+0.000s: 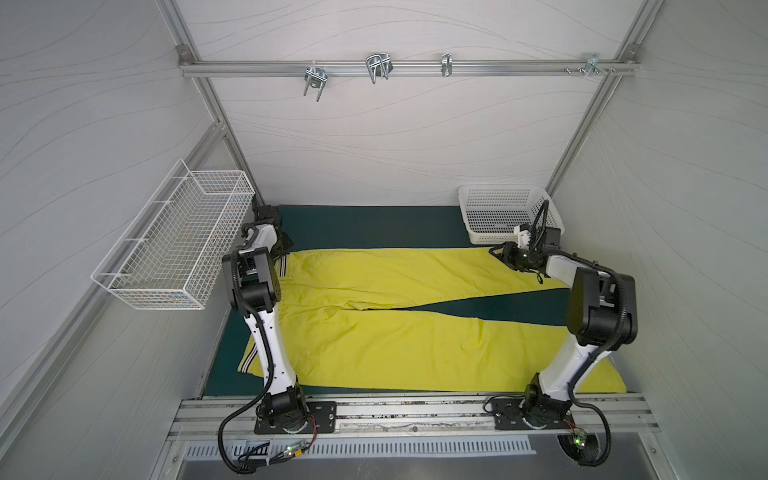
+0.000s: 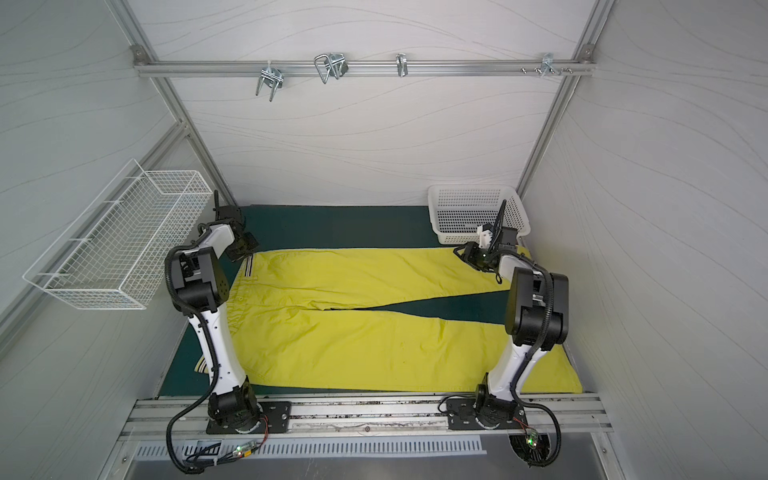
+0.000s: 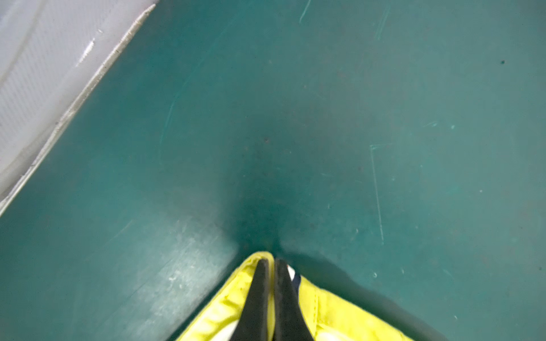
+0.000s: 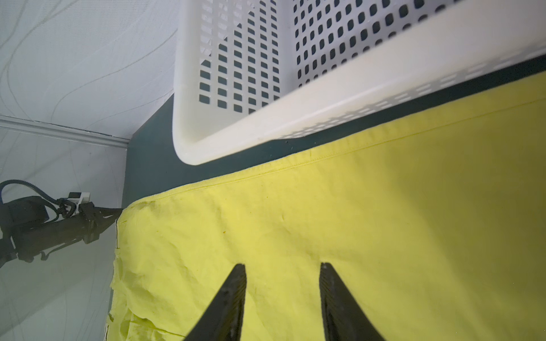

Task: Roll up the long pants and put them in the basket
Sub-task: Fold the long pant at the center of the board.

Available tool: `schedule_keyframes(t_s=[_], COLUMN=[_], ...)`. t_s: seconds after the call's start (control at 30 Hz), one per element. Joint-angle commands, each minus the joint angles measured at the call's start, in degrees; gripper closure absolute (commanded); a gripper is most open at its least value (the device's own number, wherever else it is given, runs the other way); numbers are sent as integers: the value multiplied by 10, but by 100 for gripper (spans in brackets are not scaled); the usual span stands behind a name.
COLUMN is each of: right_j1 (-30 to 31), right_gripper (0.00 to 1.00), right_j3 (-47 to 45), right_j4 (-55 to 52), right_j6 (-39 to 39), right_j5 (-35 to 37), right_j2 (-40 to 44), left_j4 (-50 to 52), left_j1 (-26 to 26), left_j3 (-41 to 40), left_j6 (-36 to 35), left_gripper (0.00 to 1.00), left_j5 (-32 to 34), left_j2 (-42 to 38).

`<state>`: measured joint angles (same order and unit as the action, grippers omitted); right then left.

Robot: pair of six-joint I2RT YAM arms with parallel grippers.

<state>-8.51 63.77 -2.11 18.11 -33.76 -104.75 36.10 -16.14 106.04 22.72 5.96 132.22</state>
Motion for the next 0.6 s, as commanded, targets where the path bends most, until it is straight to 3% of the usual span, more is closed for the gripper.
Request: schedule_keyframes(t_s=[0.0,0.07,0.2,0.4,0.57], right_j1=[-13,-25,-59,-137,-165], right_gripper=[58,57,58,56,56], right_j3=[15,39,85,102,170], right_j4=[-48,-105,-173,-172,-202], right_j6=[-6,-1,-19,4,-11], right_j5=[60,143,210,220,226], right_j2=[10,9,-6,-23,-96], left_j4=[-15,-24,-17,-25,-28], left_j1=[-3,-3,-4,-12,-20], left_j3=[0,-19,-18,-33,-36], left_j6=[15,19,29,45,52], left_gripper=[100,100,100,100,100], left_j5=[22,23,42,71,79], left_j2=[-16,-30,-44,-73,-86])
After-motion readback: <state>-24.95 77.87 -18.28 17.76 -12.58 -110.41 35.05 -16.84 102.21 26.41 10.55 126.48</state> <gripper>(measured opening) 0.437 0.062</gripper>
